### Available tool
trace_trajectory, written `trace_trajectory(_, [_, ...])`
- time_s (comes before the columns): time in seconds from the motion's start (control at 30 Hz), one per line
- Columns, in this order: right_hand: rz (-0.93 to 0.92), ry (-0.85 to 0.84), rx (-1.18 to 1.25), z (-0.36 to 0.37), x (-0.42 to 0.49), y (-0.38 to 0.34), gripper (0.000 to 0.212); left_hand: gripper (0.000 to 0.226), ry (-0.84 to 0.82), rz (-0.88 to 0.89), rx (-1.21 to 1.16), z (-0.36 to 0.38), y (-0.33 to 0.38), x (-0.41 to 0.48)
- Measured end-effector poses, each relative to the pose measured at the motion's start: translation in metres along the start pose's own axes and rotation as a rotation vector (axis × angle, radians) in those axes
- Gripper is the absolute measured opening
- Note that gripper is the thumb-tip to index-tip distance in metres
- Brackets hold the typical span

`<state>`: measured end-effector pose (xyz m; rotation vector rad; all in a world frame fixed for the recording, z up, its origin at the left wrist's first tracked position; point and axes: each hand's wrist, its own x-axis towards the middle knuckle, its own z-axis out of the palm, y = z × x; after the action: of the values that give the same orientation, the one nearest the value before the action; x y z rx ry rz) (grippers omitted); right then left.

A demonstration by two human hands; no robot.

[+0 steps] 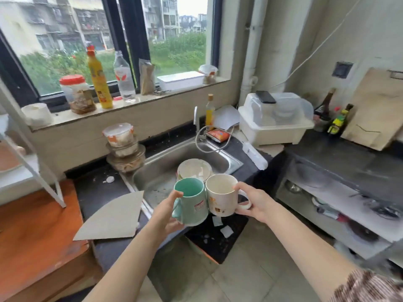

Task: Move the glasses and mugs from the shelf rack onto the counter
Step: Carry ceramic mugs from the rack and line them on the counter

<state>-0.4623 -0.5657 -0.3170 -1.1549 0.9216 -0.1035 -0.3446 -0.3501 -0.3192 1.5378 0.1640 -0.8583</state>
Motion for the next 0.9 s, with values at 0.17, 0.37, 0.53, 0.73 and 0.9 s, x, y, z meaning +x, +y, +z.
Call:
trace_trajectory(0.17, [-0.036,0.235,0.099,-0.128,-0.029,0.005,0.046,0.041,-0.215,-0.045,0.055,0.130,-0.018,-0.002])
trace_trajectory(0.37, [-0.088,0.532,0.283,-0.250,-0.065,0.013,0.031,0.050,-0.419,-0.030,0.251,0.277,-0.041,0.000])
trace_trajectory(0.53, [-0.057,0.722,0.396,-0.340,-0.078,0.031,0.034,0.049,-0.546,-0.093,0.344,0.394,-0.073,0.005])
trace_trajectory(0.73, [0.010,0.882,0.486,-0.458,-0.070,0.035,0.030,0.050,-0.647,-0.192,0.454,0.538,-0.104,0.020])
trace_trajectory(0.9, [0.059,0.982,0.558,-0.550,-0.052,0.023,0.030,0.041,-0.694,-0.147,0.563,0.654,-0.119,0.025])
